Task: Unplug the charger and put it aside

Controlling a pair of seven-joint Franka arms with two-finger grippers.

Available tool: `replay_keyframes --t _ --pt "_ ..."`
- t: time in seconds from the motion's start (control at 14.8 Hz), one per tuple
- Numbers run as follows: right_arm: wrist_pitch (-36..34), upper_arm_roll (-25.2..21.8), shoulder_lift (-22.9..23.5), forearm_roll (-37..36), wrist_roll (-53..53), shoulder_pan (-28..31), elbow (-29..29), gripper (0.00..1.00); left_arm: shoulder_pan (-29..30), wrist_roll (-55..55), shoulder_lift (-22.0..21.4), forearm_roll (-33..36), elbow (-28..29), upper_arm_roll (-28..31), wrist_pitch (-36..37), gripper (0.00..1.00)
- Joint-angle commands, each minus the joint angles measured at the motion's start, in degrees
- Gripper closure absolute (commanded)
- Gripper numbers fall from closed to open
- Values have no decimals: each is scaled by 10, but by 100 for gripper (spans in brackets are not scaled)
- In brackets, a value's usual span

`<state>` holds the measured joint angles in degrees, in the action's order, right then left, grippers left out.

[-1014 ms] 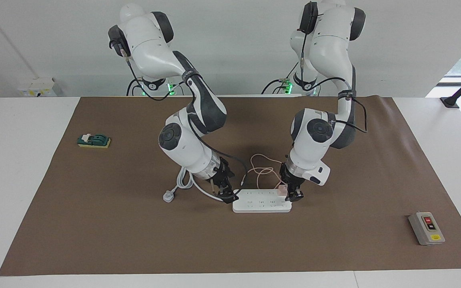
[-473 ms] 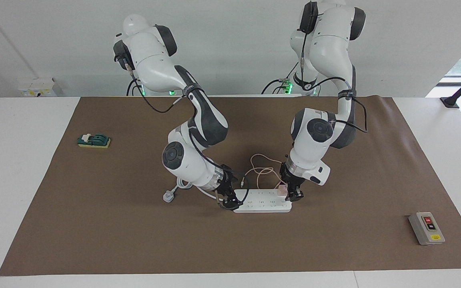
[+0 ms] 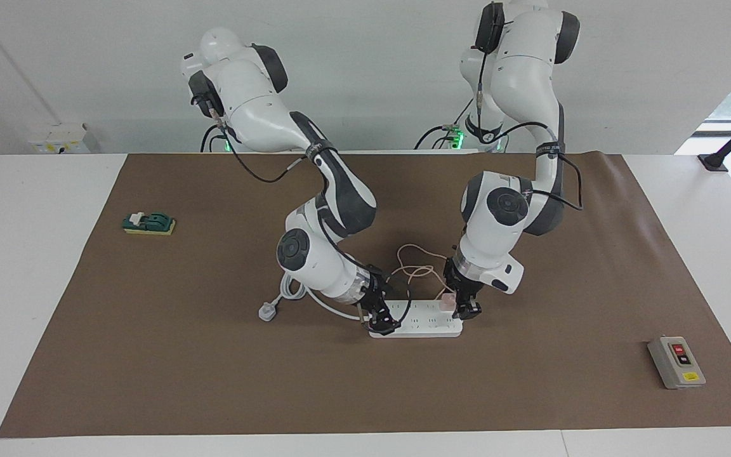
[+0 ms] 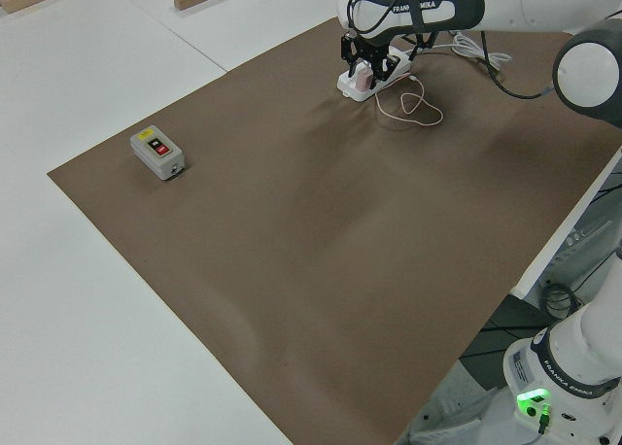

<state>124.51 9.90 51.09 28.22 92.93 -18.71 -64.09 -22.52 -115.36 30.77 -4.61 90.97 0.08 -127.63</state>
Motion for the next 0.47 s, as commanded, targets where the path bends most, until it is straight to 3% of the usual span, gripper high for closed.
replay_keyframes --t 0.0,0.41 --pt "13 1 19 12 -8 -2 21 2 -8 -5 -19 8 25 7 -7 37" --pt "35 1 23 15 -8 -2 19 2 -8 -4 -19 8 26 7 -10 37"
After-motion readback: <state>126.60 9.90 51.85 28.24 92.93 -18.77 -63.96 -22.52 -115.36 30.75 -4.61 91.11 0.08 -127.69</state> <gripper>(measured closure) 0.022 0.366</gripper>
